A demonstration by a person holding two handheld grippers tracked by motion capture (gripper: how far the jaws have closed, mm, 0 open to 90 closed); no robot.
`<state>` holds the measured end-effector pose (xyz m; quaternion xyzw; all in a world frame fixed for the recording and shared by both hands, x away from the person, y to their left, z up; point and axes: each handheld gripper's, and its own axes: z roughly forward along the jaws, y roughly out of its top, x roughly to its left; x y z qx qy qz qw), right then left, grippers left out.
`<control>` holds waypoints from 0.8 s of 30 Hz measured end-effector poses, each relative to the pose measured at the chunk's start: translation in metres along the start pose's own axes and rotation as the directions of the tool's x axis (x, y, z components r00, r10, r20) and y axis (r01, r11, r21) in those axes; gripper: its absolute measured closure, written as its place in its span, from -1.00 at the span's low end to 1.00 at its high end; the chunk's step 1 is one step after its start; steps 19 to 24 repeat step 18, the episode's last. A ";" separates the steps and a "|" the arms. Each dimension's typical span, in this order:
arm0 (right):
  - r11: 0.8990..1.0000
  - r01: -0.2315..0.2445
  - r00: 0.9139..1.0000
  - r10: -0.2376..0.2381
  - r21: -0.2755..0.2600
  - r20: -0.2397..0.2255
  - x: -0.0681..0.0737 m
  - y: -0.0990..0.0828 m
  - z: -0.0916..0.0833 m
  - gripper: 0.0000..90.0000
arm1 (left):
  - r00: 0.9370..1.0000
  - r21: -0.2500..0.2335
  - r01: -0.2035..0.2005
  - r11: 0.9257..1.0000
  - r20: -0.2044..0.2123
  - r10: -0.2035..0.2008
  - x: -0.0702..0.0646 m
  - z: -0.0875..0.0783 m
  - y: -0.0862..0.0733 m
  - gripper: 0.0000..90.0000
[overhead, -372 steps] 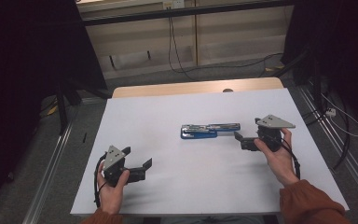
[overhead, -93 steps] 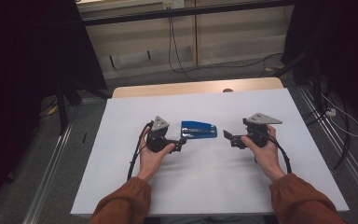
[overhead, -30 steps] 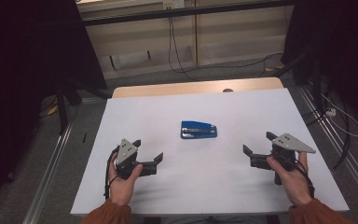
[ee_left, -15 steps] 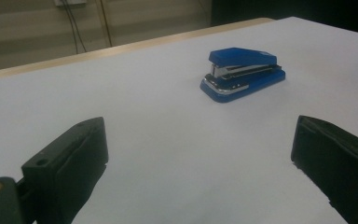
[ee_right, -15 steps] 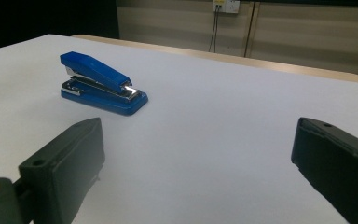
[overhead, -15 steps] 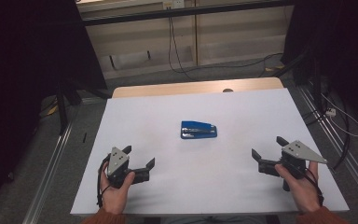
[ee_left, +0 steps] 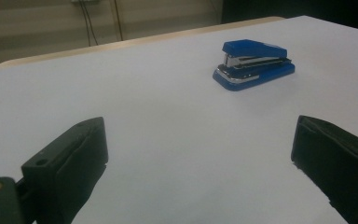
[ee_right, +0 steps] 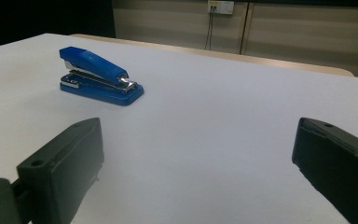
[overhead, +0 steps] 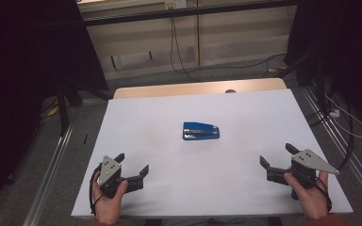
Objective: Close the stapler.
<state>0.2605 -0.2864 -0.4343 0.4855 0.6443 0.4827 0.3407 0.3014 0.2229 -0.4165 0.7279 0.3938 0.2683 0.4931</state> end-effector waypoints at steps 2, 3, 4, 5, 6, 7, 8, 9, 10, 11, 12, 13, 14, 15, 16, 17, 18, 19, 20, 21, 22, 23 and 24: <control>1.000 0.005 1.000 -0.005 0.002 0.008 0.001 -0.001 -0.001 -0.96 | 1.000 -0.011 0.016 1.000 -0.016 -0.016 0.001 -0.002 -0.001 -0.91; 1.000 0.004 1.000 -0.004 0.002 0.006 0.001 -0.002 -0.001 -0.96 | 1.000 -0.009 0.022 1.000 -0.017 -0.022 0.003 -0.003 -0.001 -0.91; 1.000 0.004 1.000 -0.004 0.004 0.001 0.002 -0.003 0.000 -0.96 | 0.999 -0.016 0.037 0.999 -0.017 -0.038 0.003 -0.003 -0.002 -0.91; 1.000 0.011 1.000 -0.011 0.005 -0.001 0.002 -0.003 0.000 -0.96 | 0.999 -0.013 0.041 0.999 -0.021 -0.041 0.004 -0.002 -0.002 -0.92; 1.000 0.006 1.000 -0.006 0.002 -0.007 0.003 -0.003 0.001 -0.96 | 0.999 -0.009 0.042 0.999 -0.020 -0.042 0.005 -0.001 -0.002 -0.92; 1.000 0.002 1.000 -0.002 0.001 -0.013 0.003 -0.003 0.002 -0.96 | 0.998 -0.013 0.053 0.999 -0.019 -0.053 0.006 0.000 -0.002 -0.92; 1.000 0.003 1.000 -0.003 -0.001 -0.016 0.004 -0.003 0.003 -0.96 | 0.999 -0.006 0.049 0.999 -0.014 -0.049 0.007 0.000 -0.002 -0.92; 1.000 0.003 1.000 -0.003 -0.004 -0.017 0.004 -0.003 0.003 -0.96 | 0.998 -0.013 0.058 0.998 -0.007 -0.058 0.007 0.001 -0.001 -0.92; 1.000 -0.004 1.000 0.004 -0.005 -0.021 0.004 -0.003 0.004 -0.96 | 0.998 -0.018 0.063 0.998 -0.007 -0.063 0.007 0.001 -0.001 -0.92; 1.000 -0.009 1.000 0.009 -0.005 -0.024 0.004 -0.003 0.004 -0.96 | 0.998 -0.017 0.063 0.998 -0.010 -0.063 0.007 0.001 -0.001 -0.92; 1.000 -0.009 1.000 0.009 -0.004 -0.024 0.003 -0.003 0.004 -0.96 | 0.998 -0.016 0.065 0.998 -0.010 -0.065 0.007 0.001 -0.001 -0.92; 1.000 -0.007 1.000 0.007 -0.007 -0.022 0.003 -0.003 0.005 -0.96 | 0.998 -0.010 0.060 0.998 -0.011 -0.060 0.008 0.001 -0.001 -0.92; 1.000 -0.012 1.000 0.012 -0.004 -0.025 0.003 -0.003 0.005 -0.96 | 0.998 -0.008 0.064 0.998 -0.009 -0.064 0.008 0.001 -0.001 -0.92; 1.000 -0.015 1.000 0.015 -0.001 -0.027 0.003 -0.003 0.006 -0.96 | 0.998 -0.007 0.065 0.998 -0.008 -0.066 0.008 0.001 -0.001 -0.92; 1.000 -0.015 1.000 0.015 0.000 -0.025 0.004 -0.003 0.006 -0.96 | 0.998 -0.007 0.065 0.998 -0.007 -0.065 0.007 0.001 -0.001 -0.92; 1.000 -0.012 1.000 0.012 -0.001 -0.026 0.004 -0.003 0.006 -0.96 | 0.998 -0.007 0.064 0.998 -0.004 -0.064 0.007 0.001 -0.001 -0.92; 1.000 -0.012 1.000 0.012 0.001 -0.029 0.004 -0.003 0.007 -0.96 | 0.998 -0.004 0.065 0.998 -0.002 -0.065 0.007 0.002 -0.001 -0.92; 1.000 -0.012 1.000 0.012 0.001 -0.029 0.004 -0.003 0.007 -0.96 | 0.998 -0.004 0.065 0.998 -0.002 -0.065 0.007 0.002 -0.001 -0.92; 1.000 -0.012 1.000 0.012 0.001 -0.029 0.004 -0.003 0.007 -0.96 | 0.998 -0.004 0.065 0.998 -0.002 -0.065 0.007 0.002 -0.001 -0.92; 1.000 -0.012 1.000 0.012 0.001 -0.029 0.004 -0.003 0.007 -0.96 | 0.998 -0.004 0.065 0.998 -0.002 -0.065 0.007 0.002 -0.001 -0.92; 1.000 -0.012 1.000 0.012 0.001 -0.029 0.004 -0.003 0.007 -0.96 | 0.998 -0.004 0.065 0.998 -0.002 -0.065 0.007 0.002 -0.001 -0.92; 1.000 -0.012 1.000 0.012 0.001 -0.029 0.004 -0.003 0.007 -0.96 | 0.998 -0.004 0.065 0.998 -0.002 -0.065 0.007 0.002 -0.001 -0.92; 1.000 -0.012 1.000 0.012 0.001 -0.029 0.004 -0.003 0.007 -0.96 | 0.998 -0.004 0.065 0.998 -0.002 -0.065 0.007 0.002 -0.001 -0.92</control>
